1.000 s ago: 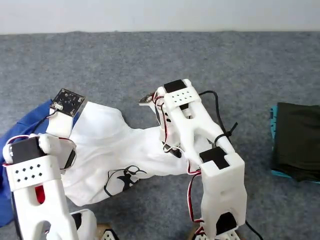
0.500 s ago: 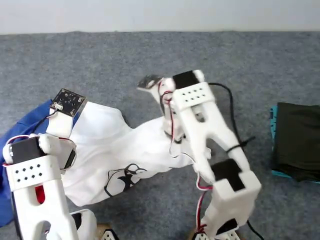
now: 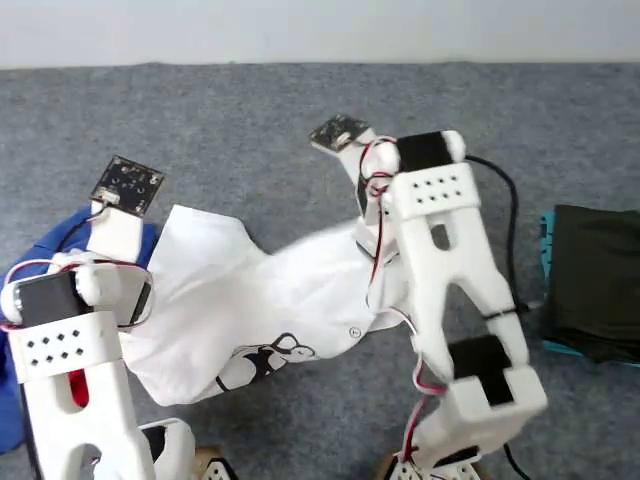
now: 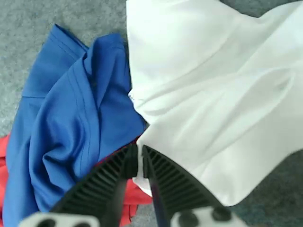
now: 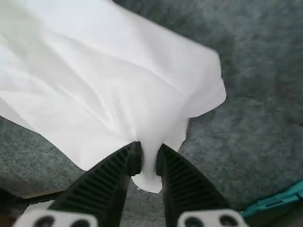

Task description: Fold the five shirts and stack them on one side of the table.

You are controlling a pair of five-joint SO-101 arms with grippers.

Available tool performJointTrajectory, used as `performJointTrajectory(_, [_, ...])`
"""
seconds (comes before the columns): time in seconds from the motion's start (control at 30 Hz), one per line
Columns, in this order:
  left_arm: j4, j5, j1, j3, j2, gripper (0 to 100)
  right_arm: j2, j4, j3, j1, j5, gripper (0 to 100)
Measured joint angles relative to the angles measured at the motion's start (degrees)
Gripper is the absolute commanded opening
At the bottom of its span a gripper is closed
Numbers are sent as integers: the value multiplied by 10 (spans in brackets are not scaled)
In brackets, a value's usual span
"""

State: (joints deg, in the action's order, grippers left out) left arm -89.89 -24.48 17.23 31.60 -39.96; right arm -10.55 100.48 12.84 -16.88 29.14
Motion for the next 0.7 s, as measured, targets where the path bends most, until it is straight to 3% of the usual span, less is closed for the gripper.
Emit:
performJointTrajectory(0.17, [0, 0, -6, 0, 0, 15, -80, 0, 0, -8, 0, 11])
performJointTrajectory(0.4, [0, 0, -6, 0, 0, 15, -79, 0, 22, -8, 0, 11])
performJointTrajectory(0.7, [0, 26, -6, -17, -14, 15, 92, 0, 31, -9, 0, 11])
